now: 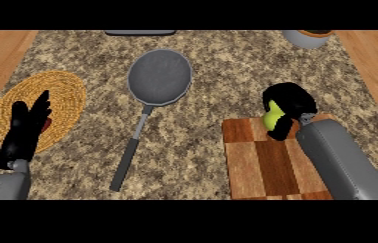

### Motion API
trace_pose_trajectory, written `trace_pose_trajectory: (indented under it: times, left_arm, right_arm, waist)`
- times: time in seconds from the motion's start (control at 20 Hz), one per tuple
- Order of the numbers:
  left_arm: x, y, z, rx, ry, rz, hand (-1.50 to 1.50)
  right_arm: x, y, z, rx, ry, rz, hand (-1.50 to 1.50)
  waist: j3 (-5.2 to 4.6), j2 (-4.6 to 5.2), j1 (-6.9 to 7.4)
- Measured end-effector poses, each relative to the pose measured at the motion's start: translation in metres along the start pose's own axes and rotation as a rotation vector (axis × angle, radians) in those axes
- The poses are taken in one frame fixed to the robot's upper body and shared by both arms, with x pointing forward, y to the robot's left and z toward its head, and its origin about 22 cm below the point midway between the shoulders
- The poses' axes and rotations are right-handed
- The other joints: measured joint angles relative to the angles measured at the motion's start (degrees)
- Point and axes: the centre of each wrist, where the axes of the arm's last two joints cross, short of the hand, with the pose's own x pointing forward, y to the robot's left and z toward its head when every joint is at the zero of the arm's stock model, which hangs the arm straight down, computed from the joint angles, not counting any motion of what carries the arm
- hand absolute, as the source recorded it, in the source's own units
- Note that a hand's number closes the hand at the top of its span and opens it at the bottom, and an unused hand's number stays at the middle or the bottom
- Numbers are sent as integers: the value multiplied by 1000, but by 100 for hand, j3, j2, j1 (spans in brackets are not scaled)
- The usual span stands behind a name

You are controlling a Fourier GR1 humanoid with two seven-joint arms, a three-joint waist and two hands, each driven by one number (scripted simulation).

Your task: Pick the pear from the cutting board and place it in the pan

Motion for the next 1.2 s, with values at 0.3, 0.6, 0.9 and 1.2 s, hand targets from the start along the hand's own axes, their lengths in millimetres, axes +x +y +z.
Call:
trace_pose_trajectory:
  times: [0.3, 0.6, 0.9, 1.2]
  left_arm:
    - [-4, 0, 1, 6, 1, -3, 0]
    - [-1, -2, 3, 3, 2, -2, 0]
    - [7, -8, -3, -3, -5, -2, 0]
    - [12, -16, -3, -16, -16, -4, 0]
  right_arm:
    - [10, -29, 11, -356, -127, -95, 150]
    - [37, -49, 22, -531, -245, -185, 150]
    - [86, -71, 7, -560, -283, -272, 150]
    - [127, -88, -27, -538, -274, -390, 150]
  waist:
    - [4, -7, -16]
    - [0, -5, 10]
    - [-1, 9, 55]
    - [-1, 34, 145]
